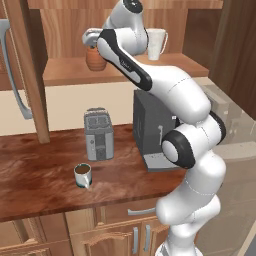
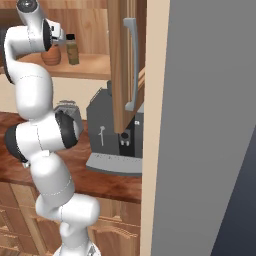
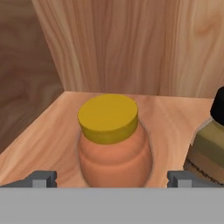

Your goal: Pick the cinnamon and honey bottle from the cabinet and place them next to the mug.

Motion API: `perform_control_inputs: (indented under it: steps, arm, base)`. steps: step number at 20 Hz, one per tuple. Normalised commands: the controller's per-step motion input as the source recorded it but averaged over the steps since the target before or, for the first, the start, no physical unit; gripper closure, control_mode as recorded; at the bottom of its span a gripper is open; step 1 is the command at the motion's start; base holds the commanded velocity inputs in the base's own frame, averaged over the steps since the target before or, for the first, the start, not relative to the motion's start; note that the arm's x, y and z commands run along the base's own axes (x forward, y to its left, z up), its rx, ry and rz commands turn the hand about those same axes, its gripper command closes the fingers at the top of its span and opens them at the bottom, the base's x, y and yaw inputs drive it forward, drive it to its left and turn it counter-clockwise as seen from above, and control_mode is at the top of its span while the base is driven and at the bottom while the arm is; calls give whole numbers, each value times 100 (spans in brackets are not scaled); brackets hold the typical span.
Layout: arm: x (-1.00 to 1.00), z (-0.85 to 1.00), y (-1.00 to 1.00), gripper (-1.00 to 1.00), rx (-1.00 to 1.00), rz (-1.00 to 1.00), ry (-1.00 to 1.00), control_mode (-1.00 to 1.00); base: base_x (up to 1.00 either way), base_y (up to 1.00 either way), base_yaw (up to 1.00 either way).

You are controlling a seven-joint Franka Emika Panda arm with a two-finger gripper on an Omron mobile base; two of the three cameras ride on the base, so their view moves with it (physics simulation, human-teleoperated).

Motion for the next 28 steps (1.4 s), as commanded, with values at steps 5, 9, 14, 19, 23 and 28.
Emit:
perform_control_inputs:
  steps: [5,9,14,19,23,28]
  arm:
    - [3,0,0,-100,0,0,0,-100]
    - [11,0,0,-100,0,0,0,-100]
    - [21,0,3,-100,0,0,0,-100]
    - [17,0,4,-100,0,0,0,-100]
    - [4,0,4,-100,0,0,0,-100]
    - [12,0,8,-100,0,0,0,-100]
  base:
    - [0,0,0]
    - [0,0,0]
    - [0,0,0]
    - [0,0,0]
    - [0,0,0]
    - [0,0,0]
